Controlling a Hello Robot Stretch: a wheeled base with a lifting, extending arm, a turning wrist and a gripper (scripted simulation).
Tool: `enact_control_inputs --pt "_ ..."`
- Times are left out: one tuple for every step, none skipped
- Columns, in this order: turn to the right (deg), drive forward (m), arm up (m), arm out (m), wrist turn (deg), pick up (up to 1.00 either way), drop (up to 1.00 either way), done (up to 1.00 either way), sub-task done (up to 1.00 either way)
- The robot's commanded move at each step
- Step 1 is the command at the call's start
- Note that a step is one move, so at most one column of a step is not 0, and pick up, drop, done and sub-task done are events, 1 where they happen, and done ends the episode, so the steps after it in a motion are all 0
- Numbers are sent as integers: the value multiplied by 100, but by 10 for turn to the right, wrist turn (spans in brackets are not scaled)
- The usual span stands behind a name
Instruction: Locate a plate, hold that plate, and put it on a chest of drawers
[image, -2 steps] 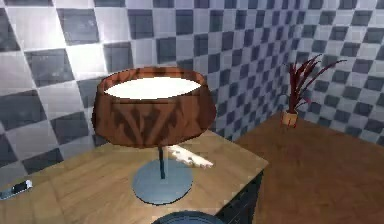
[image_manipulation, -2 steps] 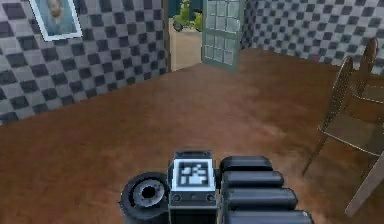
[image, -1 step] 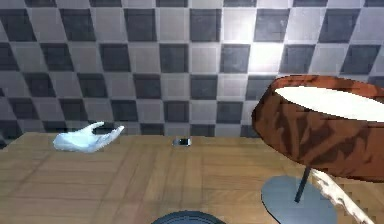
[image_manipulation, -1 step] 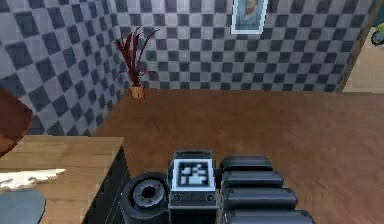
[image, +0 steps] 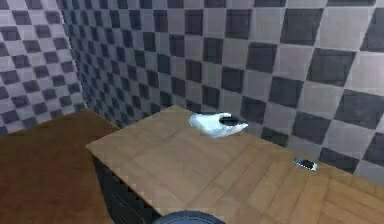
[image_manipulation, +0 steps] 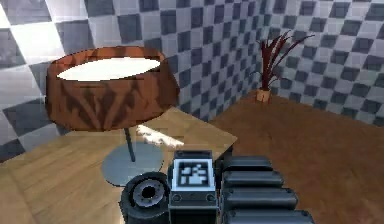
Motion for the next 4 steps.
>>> enact_control_inputs --pt "450 0 0 0 0 0 0 0 0" --pt "240 0 0 0 0 0 0 0 0" --pt "-450 0 0 0 0 0 0 0 0" --pt "330 0 0 0 0 0 0 0 0"
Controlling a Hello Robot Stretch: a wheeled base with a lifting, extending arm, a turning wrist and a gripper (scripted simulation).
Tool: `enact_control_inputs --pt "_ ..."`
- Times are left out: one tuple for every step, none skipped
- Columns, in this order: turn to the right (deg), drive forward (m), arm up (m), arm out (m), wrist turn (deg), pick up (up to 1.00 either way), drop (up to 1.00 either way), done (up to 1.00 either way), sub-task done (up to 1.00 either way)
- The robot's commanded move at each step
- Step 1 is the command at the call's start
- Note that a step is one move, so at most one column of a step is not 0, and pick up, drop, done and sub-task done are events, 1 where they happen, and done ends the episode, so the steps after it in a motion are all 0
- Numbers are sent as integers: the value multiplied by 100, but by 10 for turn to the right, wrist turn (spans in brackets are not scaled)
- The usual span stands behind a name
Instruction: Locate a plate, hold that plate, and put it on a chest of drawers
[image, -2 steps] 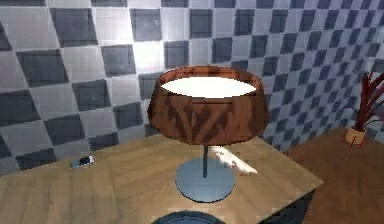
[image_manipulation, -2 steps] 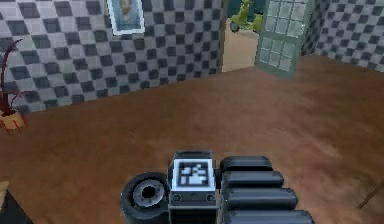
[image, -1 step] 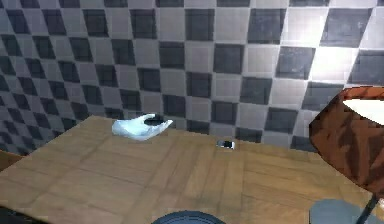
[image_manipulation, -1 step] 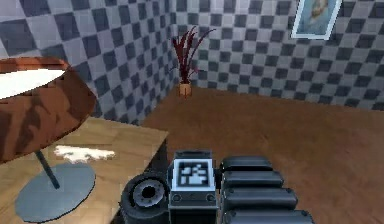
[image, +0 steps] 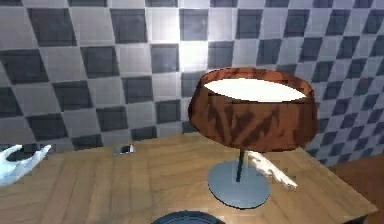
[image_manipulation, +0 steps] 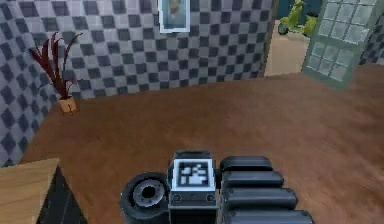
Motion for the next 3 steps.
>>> enact_control_inputs --pt "-360 0 0 0 0 0 0 0 0" --pt "0 10 0 0 0 0 0 0 0" --pt "450 0 0 0 0 0 0 0 0"
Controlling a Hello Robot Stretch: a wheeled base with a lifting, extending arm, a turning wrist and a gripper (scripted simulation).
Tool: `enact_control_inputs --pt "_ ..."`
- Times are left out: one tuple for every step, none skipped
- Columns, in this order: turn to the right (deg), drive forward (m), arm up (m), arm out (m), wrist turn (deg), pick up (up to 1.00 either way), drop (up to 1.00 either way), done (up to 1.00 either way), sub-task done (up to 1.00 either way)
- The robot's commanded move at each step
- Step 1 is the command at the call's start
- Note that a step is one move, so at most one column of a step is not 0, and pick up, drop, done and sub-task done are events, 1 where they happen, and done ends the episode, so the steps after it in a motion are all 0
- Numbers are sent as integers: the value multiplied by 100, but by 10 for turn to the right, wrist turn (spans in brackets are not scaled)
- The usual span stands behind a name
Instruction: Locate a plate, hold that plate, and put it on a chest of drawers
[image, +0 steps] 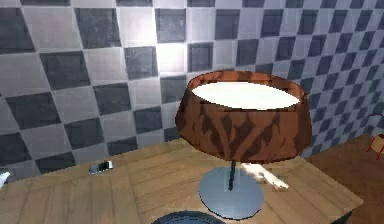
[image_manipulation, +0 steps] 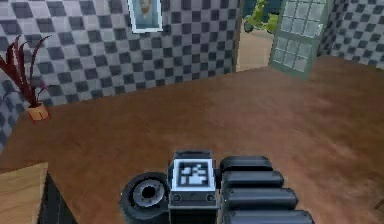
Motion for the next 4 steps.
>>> enact_control_inputs --pt "60 0 0 0 0 0 0 0 0" --pt "-450 0 0 0 0 0 0 0 0" --pt "-120 0 0 0 0 0 0 0 0" --pt "450 0 0 0 0 0 0 0 0"
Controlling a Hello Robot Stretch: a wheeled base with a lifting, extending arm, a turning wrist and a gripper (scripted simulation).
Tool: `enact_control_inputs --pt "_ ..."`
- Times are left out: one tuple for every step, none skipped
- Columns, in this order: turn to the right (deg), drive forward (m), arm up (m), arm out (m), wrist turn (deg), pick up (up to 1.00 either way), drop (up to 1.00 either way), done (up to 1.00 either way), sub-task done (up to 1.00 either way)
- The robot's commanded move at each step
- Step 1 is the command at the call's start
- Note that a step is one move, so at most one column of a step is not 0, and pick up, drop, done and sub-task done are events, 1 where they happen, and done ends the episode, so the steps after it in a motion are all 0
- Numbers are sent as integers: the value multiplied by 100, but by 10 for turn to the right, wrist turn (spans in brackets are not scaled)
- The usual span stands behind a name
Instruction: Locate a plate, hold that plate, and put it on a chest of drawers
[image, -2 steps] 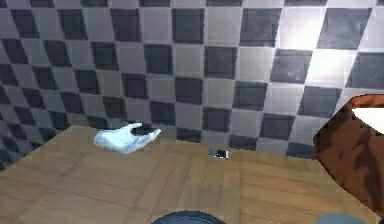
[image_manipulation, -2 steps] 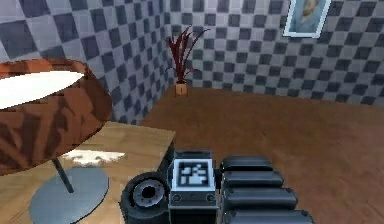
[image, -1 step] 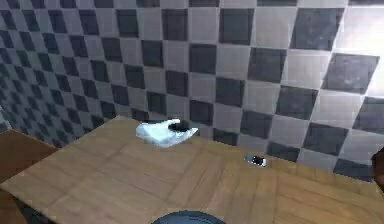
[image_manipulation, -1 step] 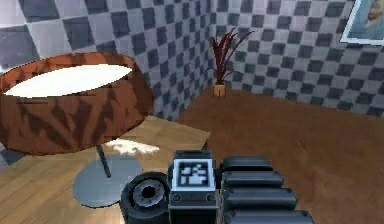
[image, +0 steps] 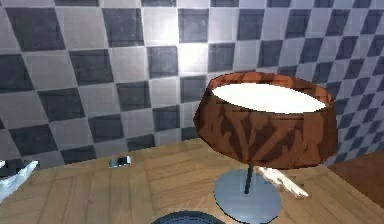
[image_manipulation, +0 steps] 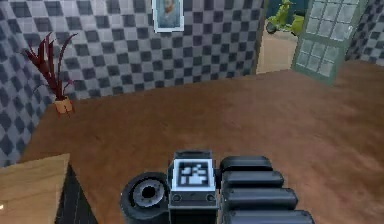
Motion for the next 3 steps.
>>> enact_control_inputs --pt "60 0 0 0 0 0 0 0 0" --pt "-360 0 0 0 0 0 0 0 0" --pt "240 0 0 0 0 0 0 0 0"
